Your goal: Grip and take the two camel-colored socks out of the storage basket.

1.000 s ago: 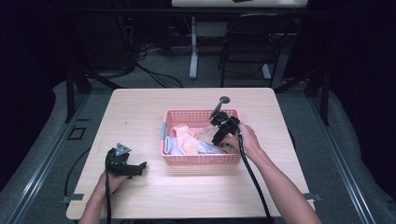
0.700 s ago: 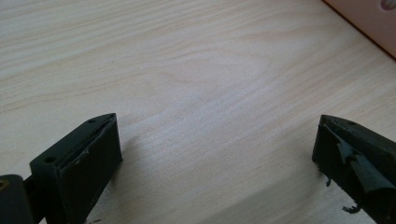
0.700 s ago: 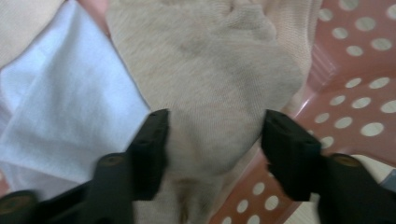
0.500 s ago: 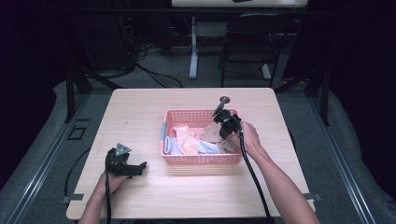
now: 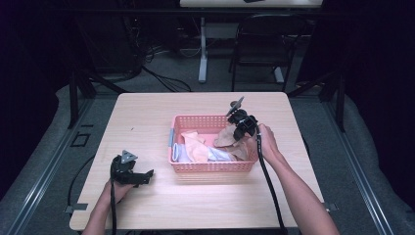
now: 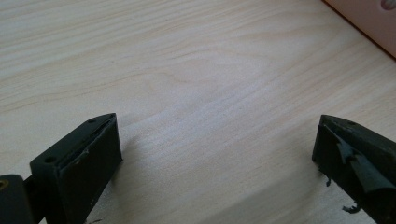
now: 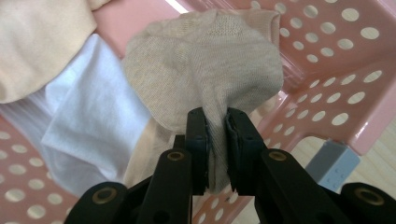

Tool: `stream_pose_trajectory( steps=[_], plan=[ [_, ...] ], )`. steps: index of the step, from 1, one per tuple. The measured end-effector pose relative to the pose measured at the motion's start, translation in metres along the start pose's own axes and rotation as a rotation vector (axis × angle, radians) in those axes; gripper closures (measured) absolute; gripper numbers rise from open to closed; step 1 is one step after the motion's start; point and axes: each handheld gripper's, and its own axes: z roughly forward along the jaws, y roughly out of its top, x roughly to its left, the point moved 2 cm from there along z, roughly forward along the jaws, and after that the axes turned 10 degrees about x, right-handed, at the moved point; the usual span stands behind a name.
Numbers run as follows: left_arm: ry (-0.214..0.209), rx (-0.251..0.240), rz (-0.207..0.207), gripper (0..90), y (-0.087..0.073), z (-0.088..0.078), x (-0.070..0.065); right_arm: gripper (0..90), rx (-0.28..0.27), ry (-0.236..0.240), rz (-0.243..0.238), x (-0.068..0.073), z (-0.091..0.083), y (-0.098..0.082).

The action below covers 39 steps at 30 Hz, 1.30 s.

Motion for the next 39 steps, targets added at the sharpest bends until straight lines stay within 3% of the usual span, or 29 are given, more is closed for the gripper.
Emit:
stream_pose_trajectory(
  steps=[13, 21, 27, 28, 29, 39],
  plan=[
    [0.000, 0.000, 0.000, 1.1, 0.000, 0.000, 0.000, 79.3, -0.028, 0.051, 0.021, -0.014, -0.024, -0.010],
    [0.000, 0.000, 0.000, 1.1, 0.000, 0.000, 0.000, 78.7, -0.067, 0.111, 0.024, -0.020, -0.046, -0.017],
    [0.000, 0.000, 0.001, 1.0, 0.000, 0.000, 0.000, 78.6, -0.082, 0.102, 0.010, -0.022, -0.064, -0.024],
    [0.000, 0.000, 0.000, 1.1, 0.000, 0.000, 0.000, 78.6, -0.104, 0.109, 0.027, -0.021, -0.066, -0.025],
    [0.000, 0.000, 0.000, 1.1, 0.000, 0.000, 0.000, 78.6, -0.094, 0.104, 0.007, -0.023, -0.070, -0.027],
    [0.000, 0.000, 0.000, 1.0, 0.000, 0.000, 0.000, 78.7, -0.136, 0.100, 0.028, -0.035, -0.097, -0.044]
  ],
)
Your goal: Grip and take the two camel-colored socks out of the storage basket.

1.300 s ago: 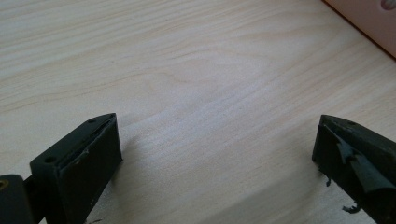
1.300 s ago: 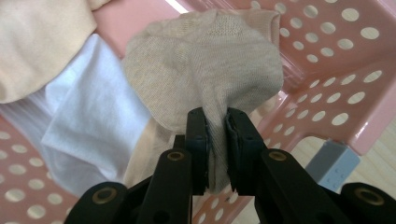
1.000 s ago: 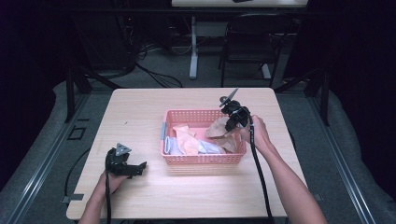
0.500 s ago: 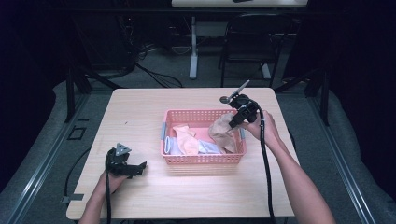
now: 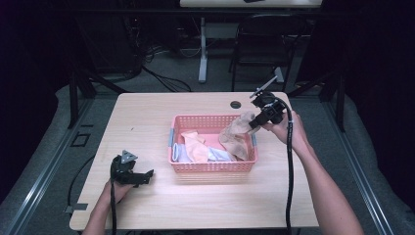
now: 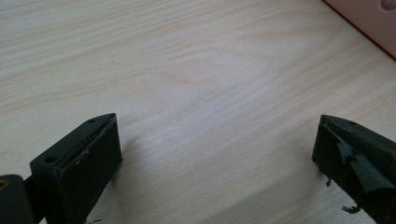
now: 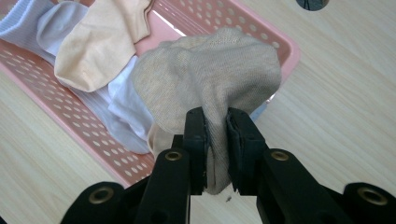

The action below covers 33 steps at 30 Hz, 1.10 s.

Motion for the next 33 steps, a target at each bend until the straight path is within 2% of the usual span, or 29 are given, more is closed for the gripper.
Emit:
stream_pose_trajectory(
  steps=[8, 14, 21, 33],
  plan=[
    [0.000, 0.000, 0.000, 1.1, 0.000, 0.000, 0.000, 78.6, -0.031, -0.014, 0.036, -0.015, -0.019, -0.018],
    [0.000, 0.000, 0.000, 1.1, 0.000, 0.000, 0.000, 78.7, -0.043, -0.018, 0.069, -0.030, -0.027, -0.035],
    [0.000, 0.000, 0.000, 1.1, 0.000, 0.000, 0.000, 78.6, -0.043, -0.029, 0.116, -0.045, -0.028, -0.055],
    [0.000, -0.001, -0.001, 1.0, 0.000, 0.000, 0.000, 78.0, -0.030, -0.050, 0.189, -0.066, -0.019, -0.085]
  ],
)
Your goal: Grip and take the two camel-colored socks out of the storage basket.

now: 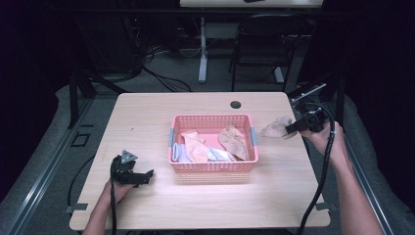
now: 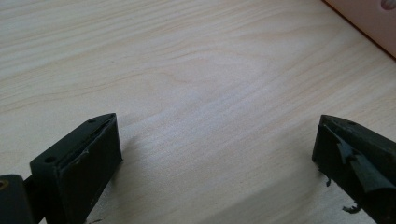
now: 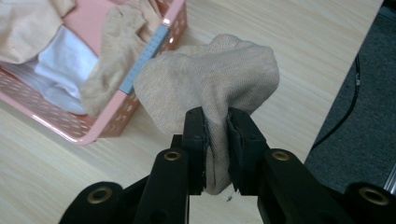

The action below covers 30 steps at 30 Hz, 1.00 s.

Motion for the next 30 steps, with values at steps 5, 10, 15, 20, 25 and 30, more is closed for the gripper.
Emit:
stream_pose_trajectory(
  steps=[5, 10, 15, 20, 25, 30],
  plan=[
    [0.001, 0.001, 0.001, 1.0, 0.000, 0.000, 0.000, 77.9, -0.004, 0.009, 0.044, -0.012, 0.013, -0.011],
    [0.001, 0.001, 0.002, 1.0, 0.000, 0.000, 0.000, 78.0, 0.026, 0.007, 0.072, -0.019, 0.027, -0.016],
    [0.000, 0.001, 0.002, 1.0, 0.000, 0.000, 0.000, 78.1, 0.049, 0.002, 0.092, -0.025, 0.037, -0.021],
    [0.000, -0.001, -0.001, 1.0, 0.000, 0.000, 0.000, 78.2, 0.087, -0.001, 0.107, -0.030, 0.052, -0.028],
    [0.000, -0.001, -0.001, 1.0, 0.000, 0.000, 0.000, 78.2, 0.139, -0.009, 0.106, -0.032, 0.072, -0.032],
    [0.000, -0.001, -0.001, 1.0, 0.000, 0.000, 0.000, 78.5, 0.190, -0.032, 0.098, -0.029, 0.089, -0.033]
  ],
)
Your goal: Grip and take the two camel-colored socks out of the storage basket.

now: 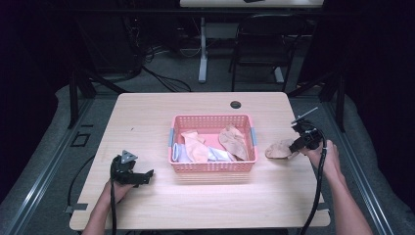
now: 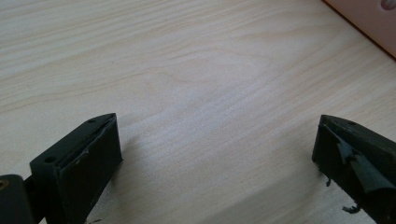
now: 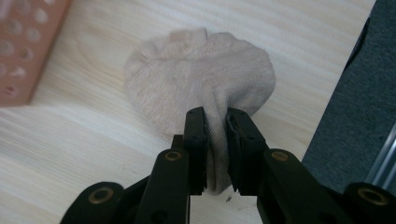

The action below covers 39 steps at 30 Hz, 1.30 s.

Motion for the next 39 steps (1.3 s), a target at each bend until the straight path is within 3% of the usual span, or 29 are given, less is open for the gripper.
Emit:
stream_pose_trajectory(
  steps=[6, 9, 11, 14, 18, 22, 27, 30, 34, 39],
  plan=[
    [0.000, 0.001, 0.000, 1.0, 0.000, 0.000, 0.000, 76.7, 0.046, -0.050, 0.003, 0.001, 0.019, 0.000],
    [0.000, 0.001, 0.000, 1.1, 0.000, 0.000, 0.000, 55.9, 0.041, -0.039, 0.026, 0.000, 0.019, 0.000],
    [0.000, 0.001, -0.001, 1.1, 0.000, 0.000, 0.000, 42.6, 0.013, 0.006, 0.029, -0.003, 0.013, -0.001],
    [0.000, 0.001, 0.000, 1.0, 0.000, 0.000, 0.000, 18.8, -0.047, 0.046, 0.038, -0.006, 0.000, -0.003],
    [0.000, 0.001, 0.000, 1.0, 0.000, 0.000, 0.000, 0.7, -0.146, 0.109, 0.045, -0.009, -0.017, -0.005],
    [0.000, 0.001, 0.000, 1.0, 0.000, 0.000, 0.000, 0.0, -0.208, 0.153, 0.017, -0.005, -0.031, -0.006],
    [0.000, 0.002, 0.003, 1.0, 0.000, 0.000, 0.000, 0.0, -0.238, 0.166, -0.044, 0.014, -0.048, -0.001],
    [0.000, 0.002, 0.003, 1.0, 0.000, 0.000, 0.000, 0.0, -0.256, 0.173, -0.082, 0.031, -0.056, 0.003],
    [-0.001, 0.002, 0.003, 1.0, 0.000, 0.000, 0.000, 0.0, -0.292, 0.243, -0.123, 0.052, -0.064, 0.011],
    [-0.001, 0.001, 0.004, 1.1, 0.000, 0.000, 0.000, 0.0, -0.295, 0.222, -0.189, 0.080, -0.071, 0.024]
  ],
)
